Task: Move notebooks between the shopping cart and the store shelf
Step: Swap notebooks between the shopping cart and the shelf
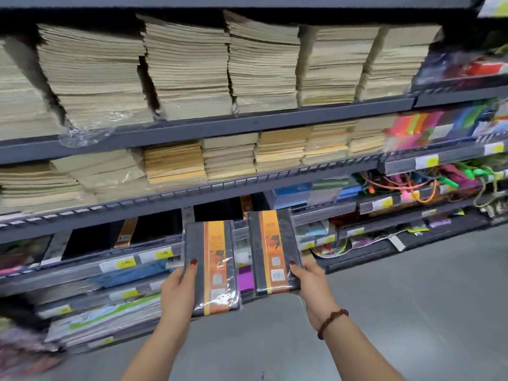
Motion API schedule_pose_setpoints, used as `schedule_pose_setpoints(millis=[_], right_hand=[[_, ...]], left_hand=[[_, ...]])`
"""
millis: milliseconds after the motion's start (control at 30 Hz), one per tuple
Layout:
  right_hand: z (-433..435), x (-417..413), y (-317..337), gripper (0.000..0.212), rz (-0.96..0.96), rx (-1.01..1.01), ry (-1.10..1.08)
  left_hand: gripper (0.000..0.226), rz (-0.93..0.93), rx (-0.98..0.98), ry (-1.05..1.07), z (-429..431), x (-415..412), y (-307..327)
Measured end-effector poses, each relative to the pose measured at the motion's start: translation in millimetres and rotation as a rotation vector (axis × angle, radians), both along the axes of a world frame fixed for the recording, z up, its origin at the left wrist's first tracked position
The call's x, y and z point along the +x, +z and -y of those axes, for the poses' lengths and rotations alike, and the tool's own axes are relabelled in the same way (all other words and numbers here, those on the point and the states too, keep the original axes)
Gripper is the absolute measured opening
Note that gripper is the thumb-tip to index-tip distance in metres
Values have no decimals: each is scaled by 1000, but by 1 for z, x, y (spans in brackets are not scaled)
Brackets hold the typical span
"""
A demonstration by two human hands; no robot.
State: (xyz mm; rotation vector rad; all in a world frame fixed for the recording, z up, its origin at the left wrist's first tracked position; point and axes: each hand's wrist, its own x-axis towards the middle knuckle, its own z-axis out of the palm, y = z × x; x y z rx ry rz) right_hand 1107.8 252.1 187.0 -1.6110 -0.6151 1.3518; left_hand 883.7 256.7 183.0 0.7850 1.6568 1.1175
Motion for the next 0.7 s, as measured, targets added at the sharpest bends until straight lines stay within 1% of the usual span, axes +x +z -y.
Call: schedule_pose_setpoints(millis=[100,167,267,367,500,600,700], right_hand=[[-21,6,-6,11,-7,-37,23],[-32,7,-8,13,-1,-53,31],[-51,12,-13,14,-2,-57,52],[-72,15,-21,14,24,-92,73],[-95,18,-36,11,4,-160,109],[-119,21,-53,18,16,-173,180],[-141,23,-74,18,-2,-141,206]], left_hand=[[29,0,-16,43,-16,7,-5],[26,11,-28,34,-28,11,-5],[28,19,-37,41,-44,17,-11],[27,32,-85,82,-54,23,-14],[28,27,-123,145,-64,29,-27],[30,46,-139,200,-75,36,-43],[28,66,-141,241,-84,44,-63]])
